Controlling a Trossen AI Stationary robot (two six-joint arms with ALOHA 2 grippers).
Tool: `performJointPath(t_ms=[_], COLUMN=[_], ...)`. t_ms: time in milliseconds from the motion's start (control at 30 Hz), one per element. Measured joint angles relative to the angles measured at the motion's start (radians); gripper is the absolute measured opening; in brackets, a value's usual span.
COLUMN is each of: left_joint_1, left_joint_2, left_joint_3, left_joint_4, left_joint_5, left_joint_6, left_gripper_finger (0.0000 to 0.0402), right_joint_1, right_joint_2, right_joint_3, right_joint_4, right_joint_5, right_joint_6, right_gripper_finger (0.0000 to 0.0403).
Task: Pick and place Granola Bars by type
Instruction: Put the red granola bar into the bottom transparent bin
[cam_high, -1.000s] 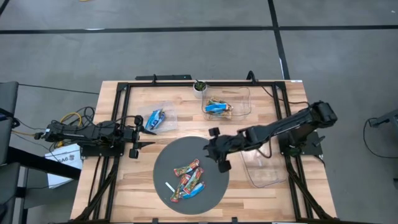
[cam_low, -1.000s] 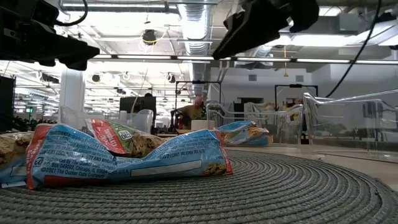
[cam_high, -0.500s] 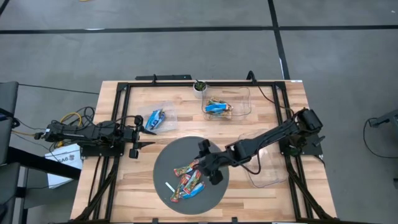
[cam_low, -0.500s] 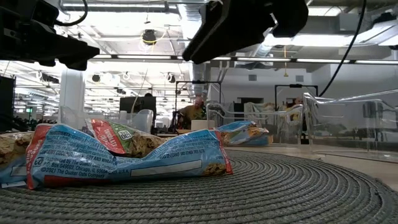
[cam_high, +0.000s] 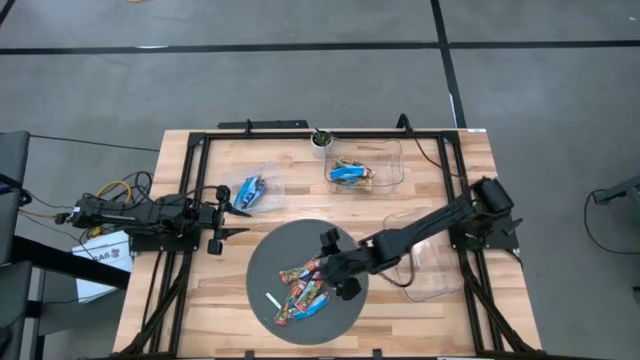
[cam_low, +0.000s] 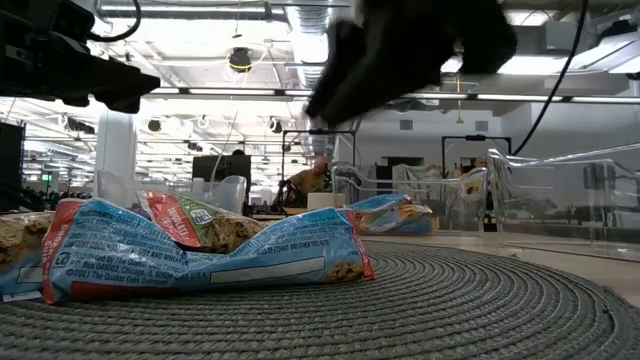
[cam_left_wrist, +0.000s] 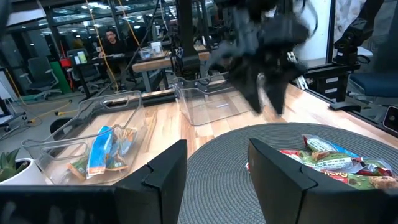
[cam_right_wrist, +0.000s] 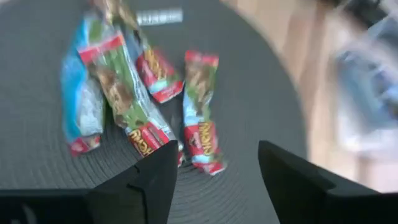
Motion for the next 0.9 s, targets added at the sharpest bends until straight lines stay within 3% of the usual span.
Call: performJointPath(t_ms=[600, 900], left_joint_1=[0.0, 0.0], left_joint_2=[0.008, 0.008], left_joint_3=[0.0, 0.0], left_joint_4=[0.0, 0.0], left_joint_5=[0.0, 0.0], left_joint_6=[0.0, 0.0], left_gripper_finger=[0.0163, 0.0163], right_joint_1=[-0.018, -0.026], right_joint_2=[0.219, 0.242], right_joint_3=[0.296, 0.314], right_joint_4=[-0.181, -0.225], right_joint_5=[0.003, 0.007], right_joint_6=[-0.002, -0.019], right_gripper_finger=[0.0208, 0.0207])
